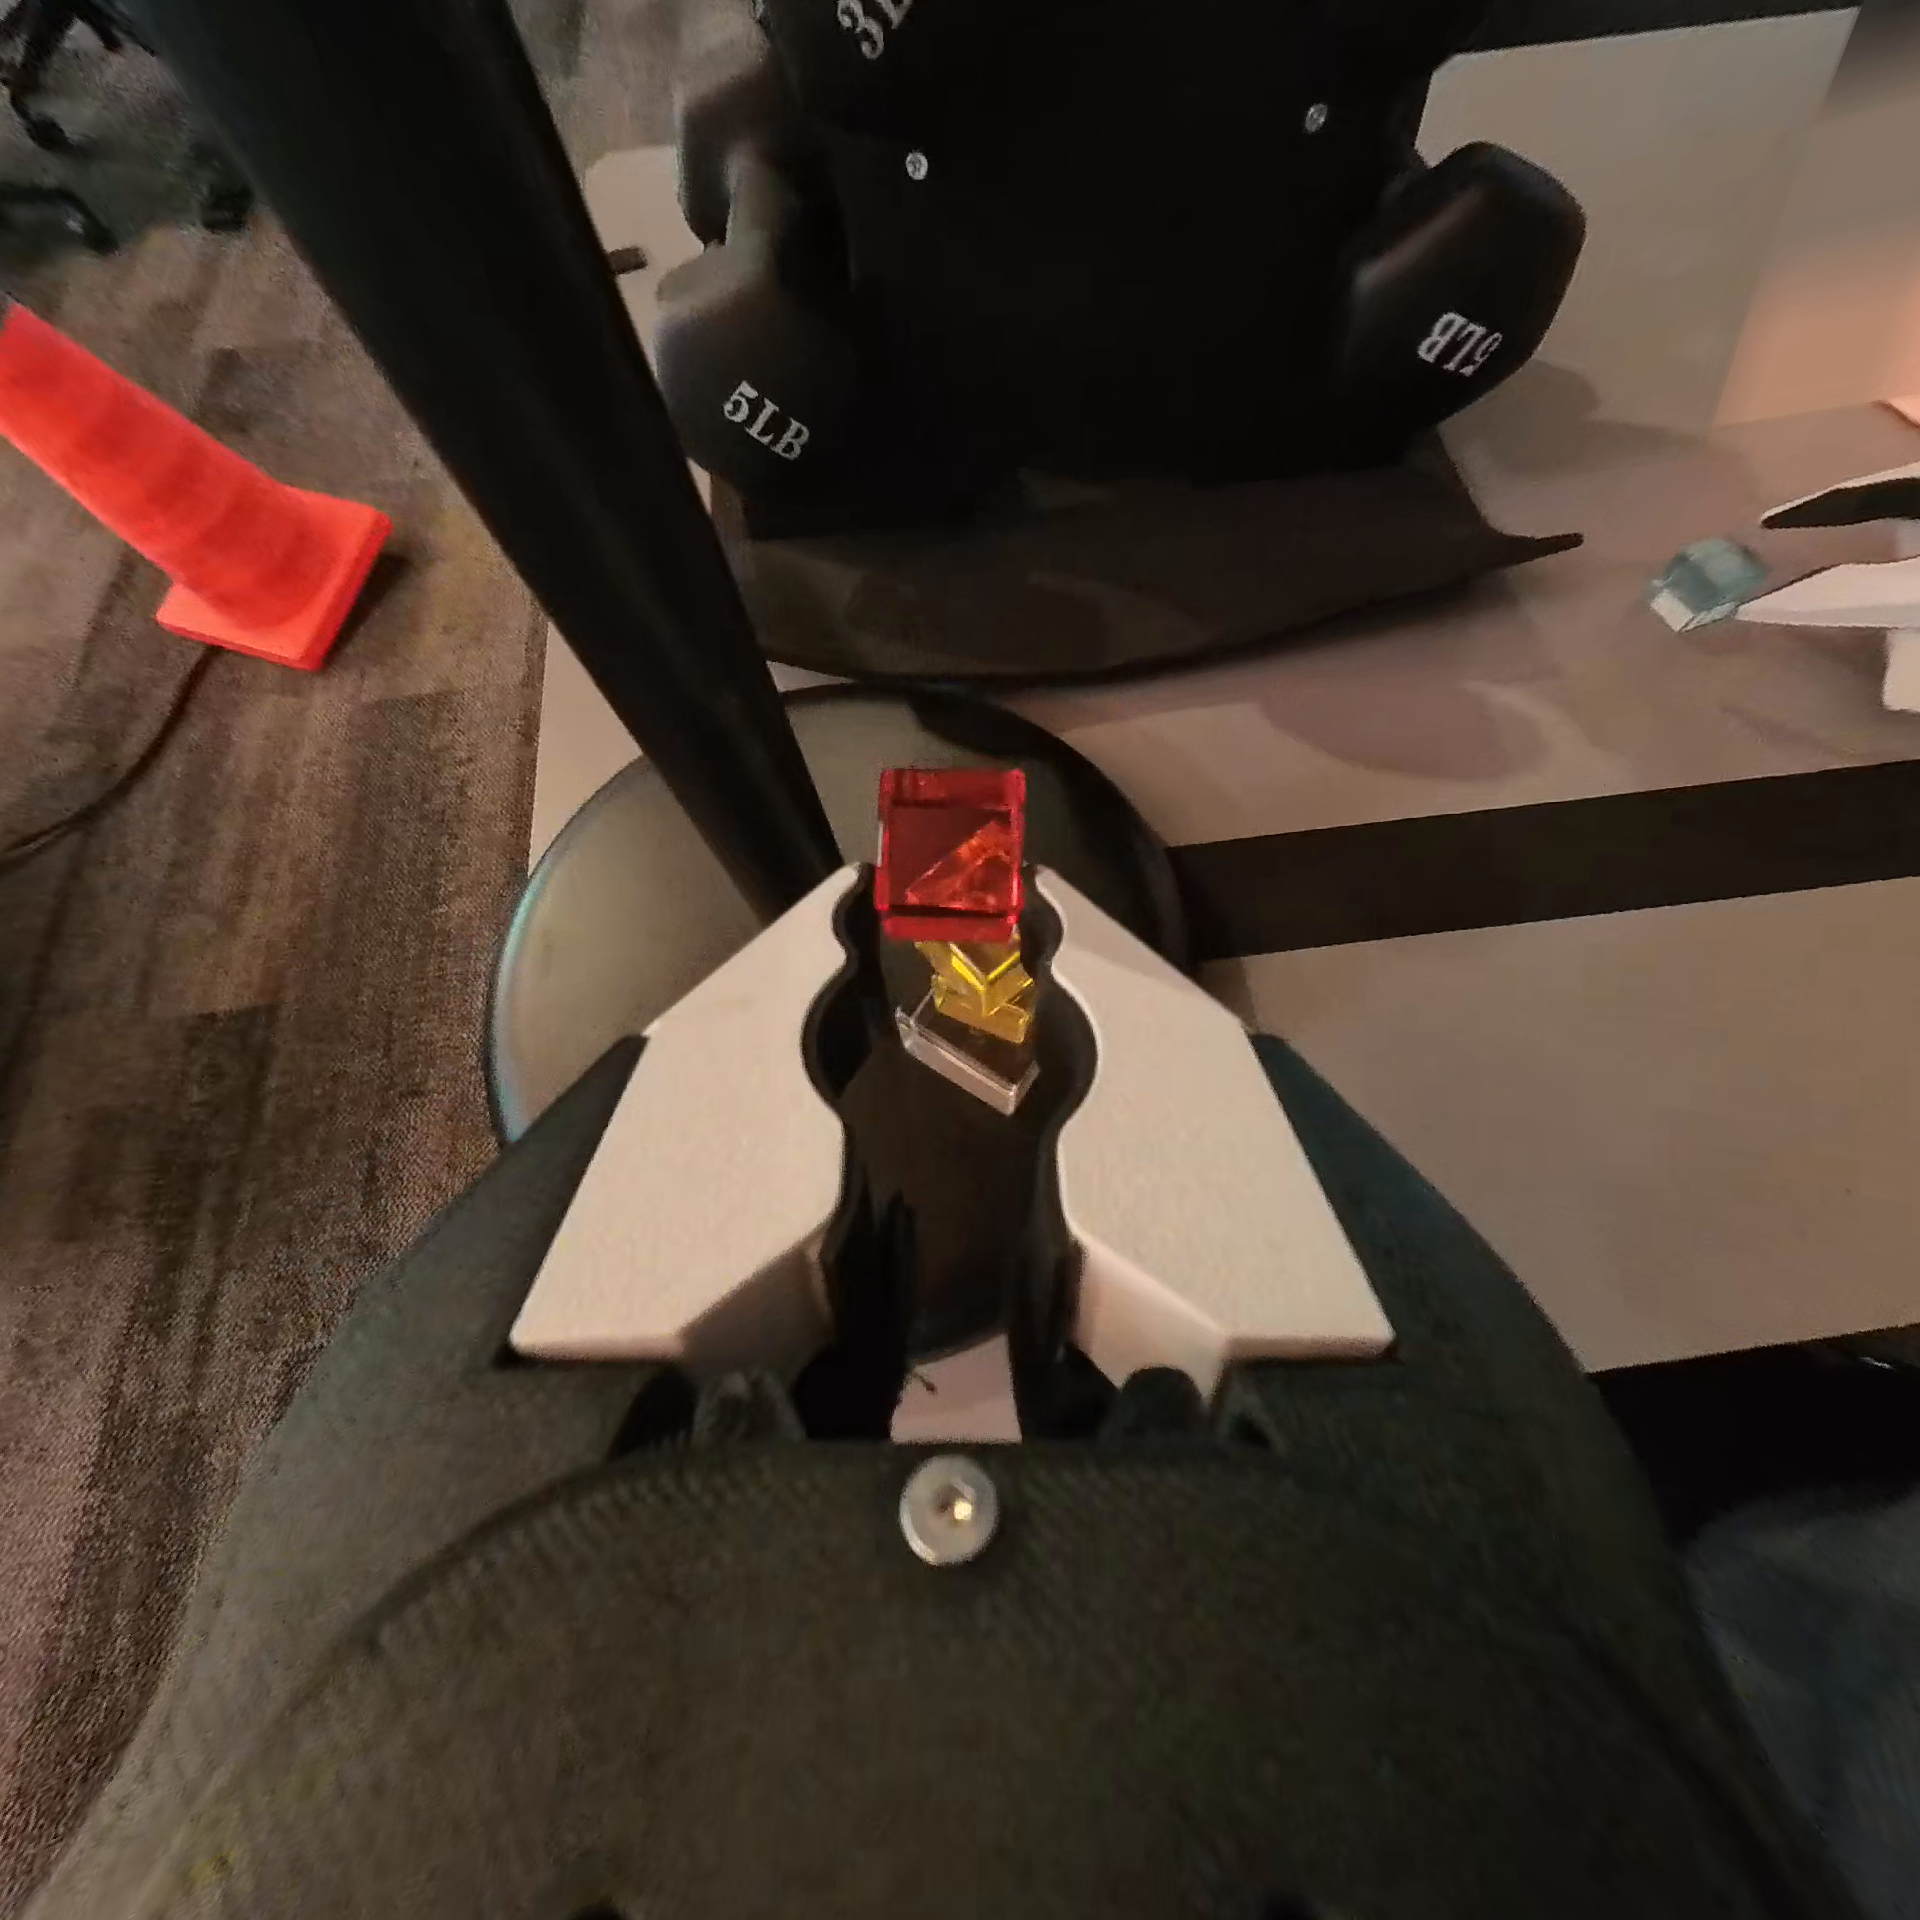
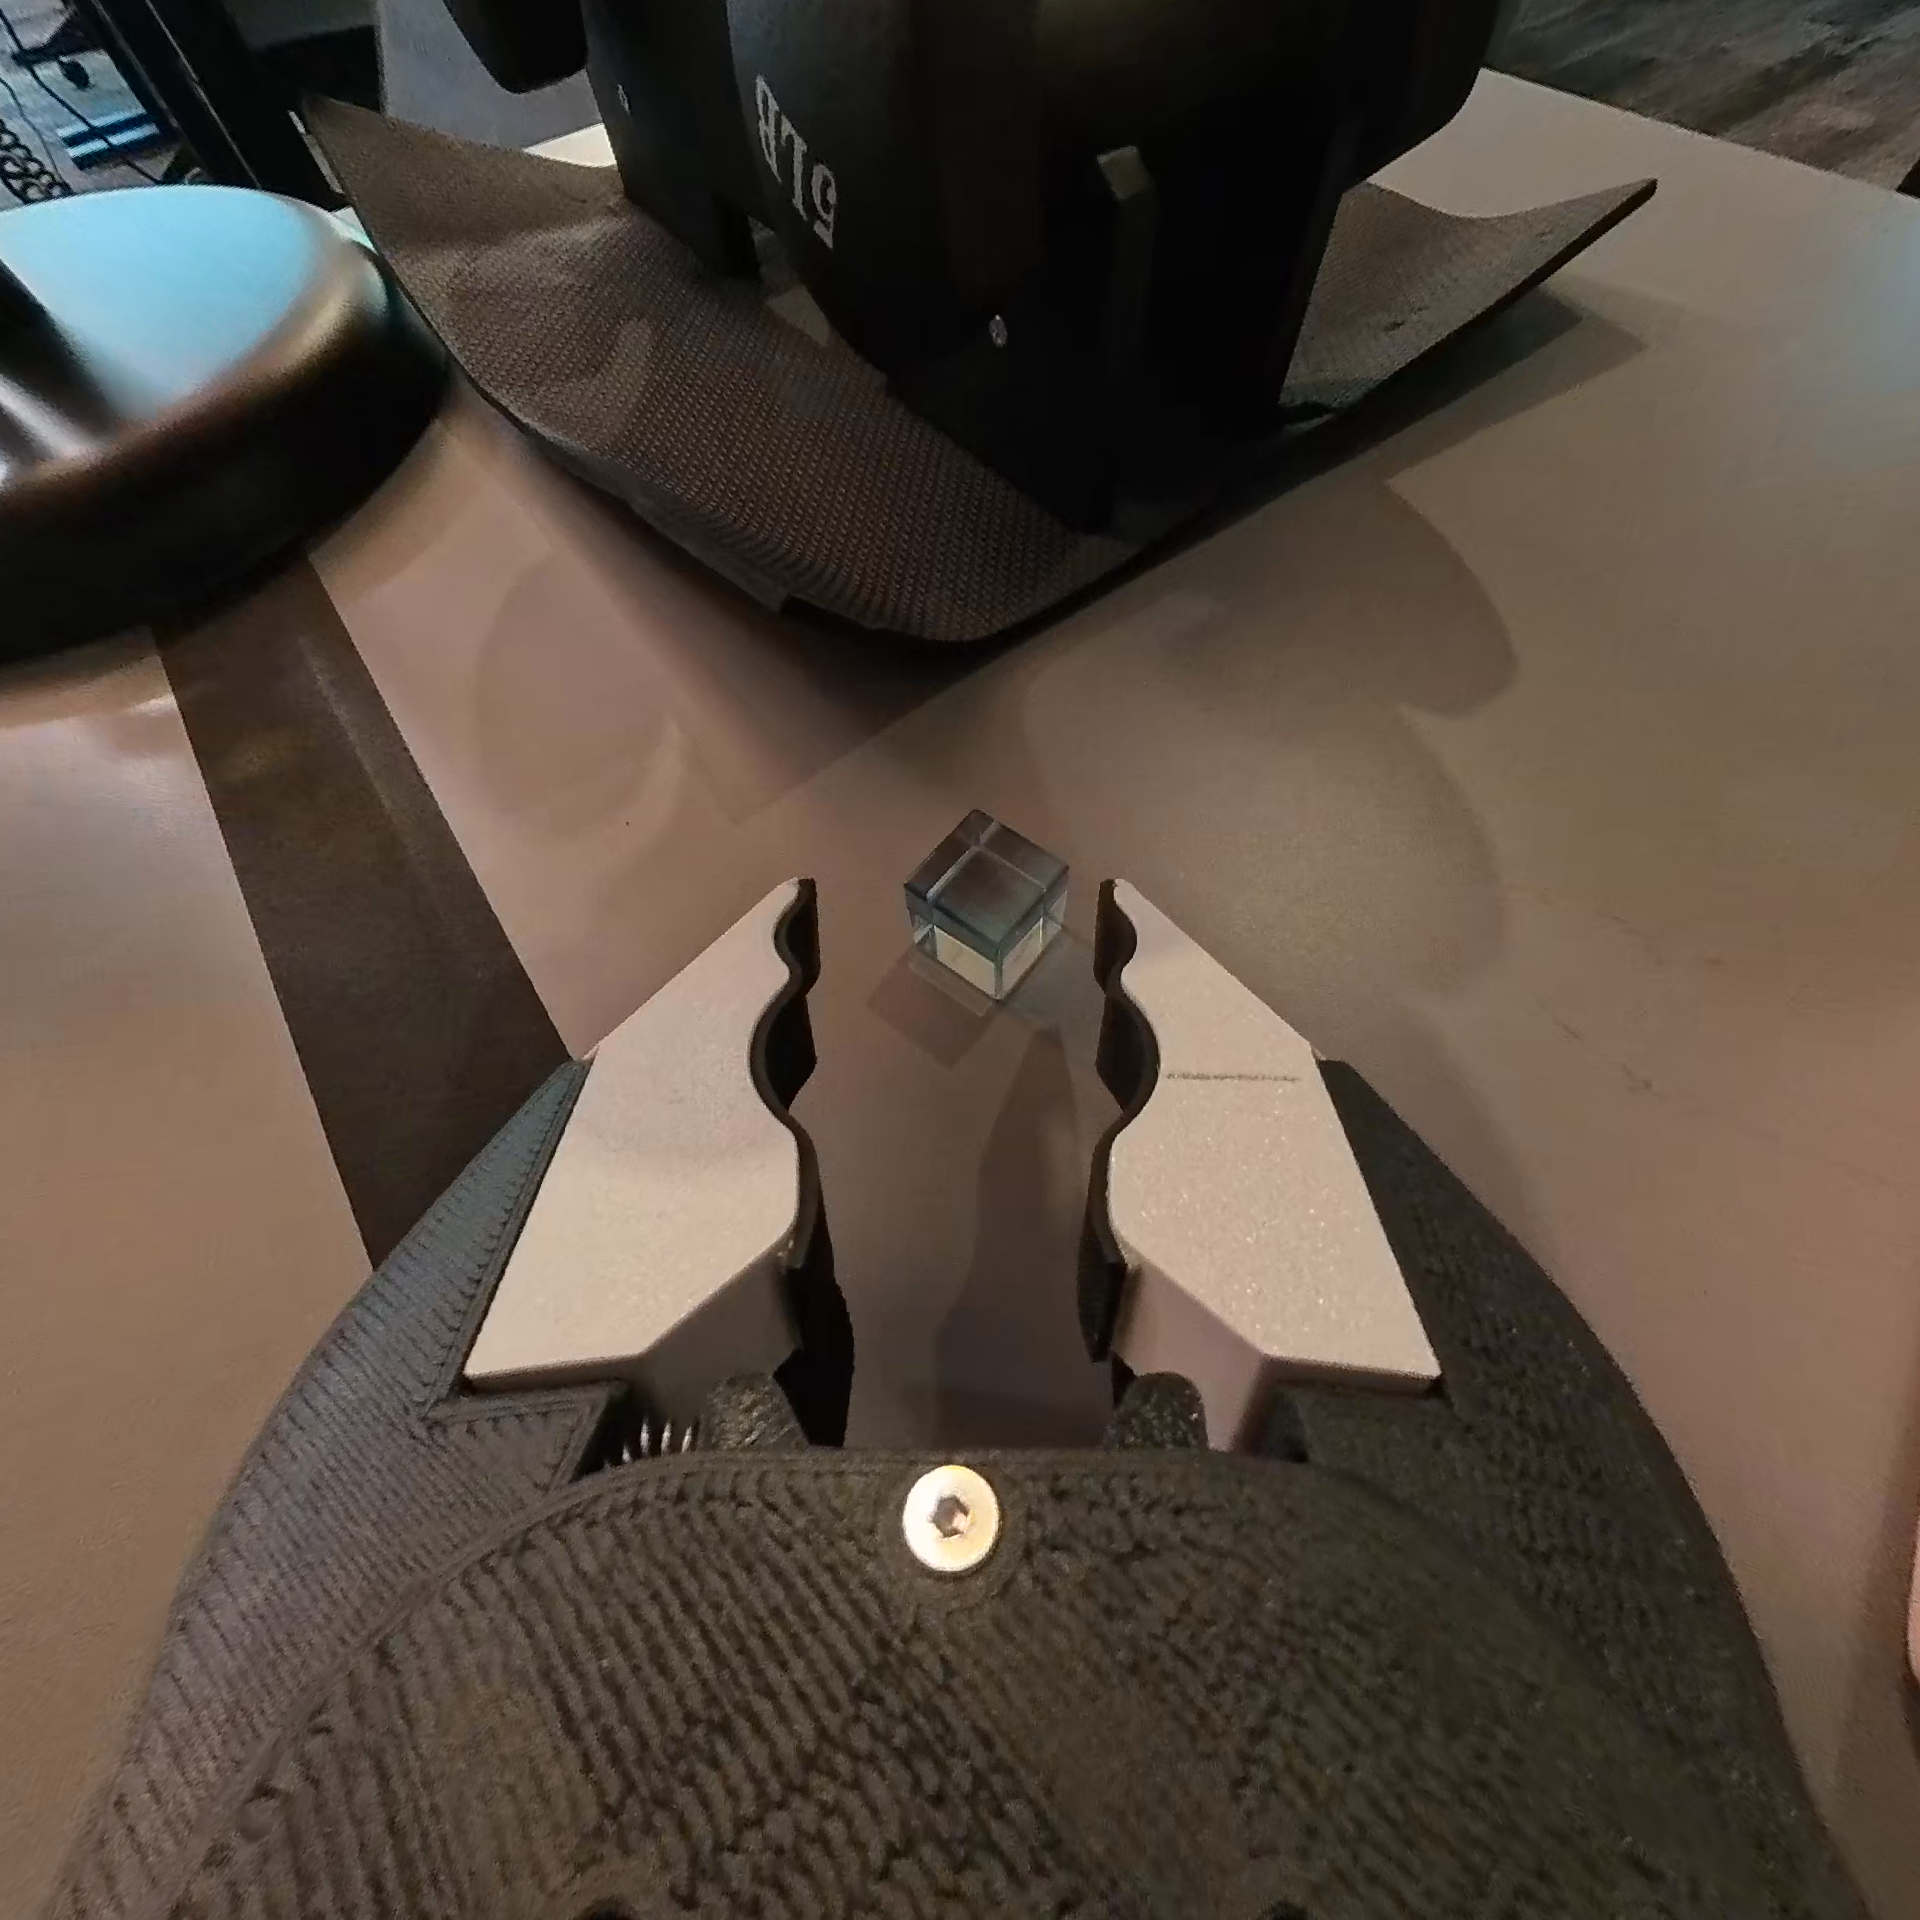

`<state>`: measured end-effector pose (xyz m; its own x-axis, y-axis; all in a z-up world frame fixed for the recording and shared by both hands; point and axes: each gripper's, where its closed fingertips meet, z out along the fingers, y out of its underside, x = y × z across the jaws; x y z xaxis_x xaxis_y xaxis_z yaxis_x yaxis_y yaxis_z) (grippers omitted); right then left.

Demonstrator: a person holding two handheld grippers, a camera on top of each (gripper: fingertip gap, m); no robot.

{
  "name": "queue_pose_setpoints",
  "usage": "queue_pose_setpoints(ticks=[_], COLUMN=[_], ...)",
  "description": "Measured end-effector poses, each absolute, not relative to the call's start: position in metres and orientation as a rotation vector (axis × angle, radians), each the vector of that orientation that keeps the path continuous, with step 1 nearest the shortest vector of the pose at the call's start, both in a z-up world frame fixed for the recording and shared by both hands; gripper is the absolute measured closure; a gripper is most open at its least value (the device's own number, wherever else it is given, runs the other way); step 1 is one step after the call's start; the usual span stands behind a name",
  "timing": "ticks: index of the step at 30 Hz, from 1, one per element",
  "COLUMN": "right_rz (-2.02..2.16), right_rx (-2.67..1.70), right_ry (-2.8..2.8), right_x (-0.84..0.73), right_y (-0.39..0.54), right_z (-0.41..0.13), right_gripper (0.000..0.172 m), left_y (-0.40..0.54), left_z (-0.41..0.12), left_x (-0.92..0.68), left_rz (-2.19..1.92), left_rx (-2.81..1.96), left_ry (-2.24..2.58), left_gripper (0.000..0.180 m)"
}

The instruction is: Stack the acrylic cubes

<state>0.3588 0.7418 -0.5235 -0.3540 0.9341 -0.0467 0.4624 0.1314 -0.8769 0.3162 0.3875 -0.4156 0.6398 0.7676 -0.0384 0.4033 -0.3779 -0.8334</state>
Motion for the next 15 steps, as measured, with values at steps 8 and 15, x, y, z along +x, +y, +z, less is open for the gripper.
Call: queue_pose_setpoints(ticks=[8, 15], right_rz=[1.160, 1.158], right_rx=[-1.342, -1.343], right_ry=[-1.891, -1.895], right_x=[0.359, 0.359], right_y=[0.741, 0.741], right_z=[-0.524, -0.525], right_gripper=[0.120, 0.120], left_y=[0.392, 0.394], left_z=[-0.416, -0.426], left_x=[0.321, 0.321], left_rz=[0.454, 0.423], left_rx=[-2.045, -2.074], left_ry=[-0.959, -0.982], left_gripper=[0.154, 0.154])
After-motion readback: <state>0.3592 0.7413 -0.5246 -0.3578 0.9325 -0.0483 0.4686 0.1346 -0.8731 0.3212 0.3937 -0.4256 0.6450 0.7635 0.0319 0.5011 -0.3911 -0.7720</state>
